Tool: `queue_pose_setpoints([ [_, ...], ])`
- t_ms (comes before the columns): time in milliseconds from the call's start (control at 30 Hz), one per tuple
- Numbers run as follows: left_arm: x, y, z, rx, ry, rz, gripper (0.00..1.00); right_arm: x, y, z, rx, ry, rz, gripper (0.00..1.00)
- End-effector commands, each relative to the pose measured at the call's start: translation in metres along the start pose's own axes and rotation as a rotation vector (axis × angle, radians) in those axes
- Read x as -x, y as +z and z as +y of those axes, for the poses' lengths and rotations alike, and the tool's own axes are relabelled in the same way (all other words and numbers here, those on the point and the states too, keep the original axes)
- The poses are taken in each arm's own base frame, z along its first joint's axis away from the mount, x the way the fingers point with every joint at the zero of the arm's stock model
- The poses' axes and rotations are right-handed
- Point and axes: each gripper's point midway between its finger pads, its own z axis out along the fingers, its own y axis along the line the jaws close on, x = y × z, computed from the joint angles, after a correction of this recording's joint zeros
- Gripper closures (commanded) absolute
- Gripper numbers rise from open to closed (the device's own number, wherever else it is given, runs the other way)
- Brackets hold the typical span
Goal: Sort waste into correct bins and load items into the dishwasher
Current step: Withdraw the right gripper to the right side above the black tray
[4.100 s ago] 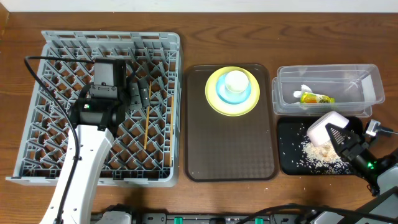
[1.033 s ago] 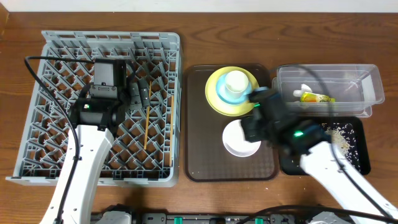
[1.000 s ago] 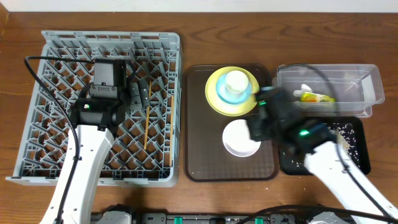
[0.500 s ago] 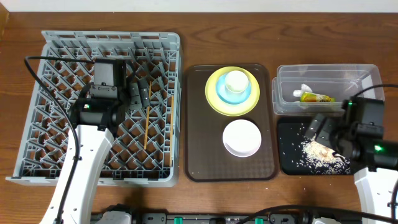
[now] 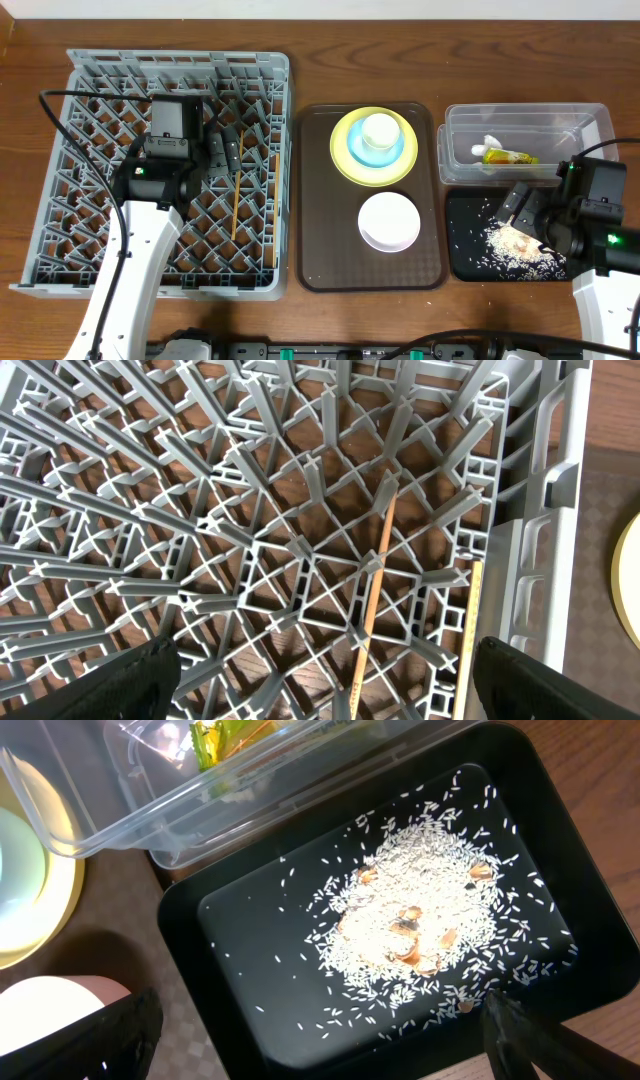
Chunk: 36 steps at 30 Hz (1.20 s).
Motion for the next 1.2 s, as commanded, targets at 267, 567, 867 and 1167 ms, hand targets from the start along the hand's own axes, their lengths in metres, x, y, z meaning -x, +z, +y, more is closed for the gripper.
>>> queue_pose_setpoints([
  [267,0.0025,-0.0013,0.0034,0.013,-0.006,-0.009,0.06,0.0036,-0.0031,-0.0013,-0.002,0.012,-0.014,0.01],
  [567,0.0025,-0.0013,0.0034,0.013,-0.006,-0.009,0.06,0.0036,-0.0031,-0.0013,-0.002,0.012,-0.014,0.01],
  [867,0.0025,-0.0012,0.0034,0.013,-0.006,-0.009,0.06,0.0036,-0.0031,-0.0013,-0.002,0.012,-0.014,0.01],
  [1167,0.0079,-0.0012,0.0022,0.009,-0.01,-0.031,0.06,0.0036,-0.0031,-0.0013,-0.002,0.012,-0.014,0.01],
])
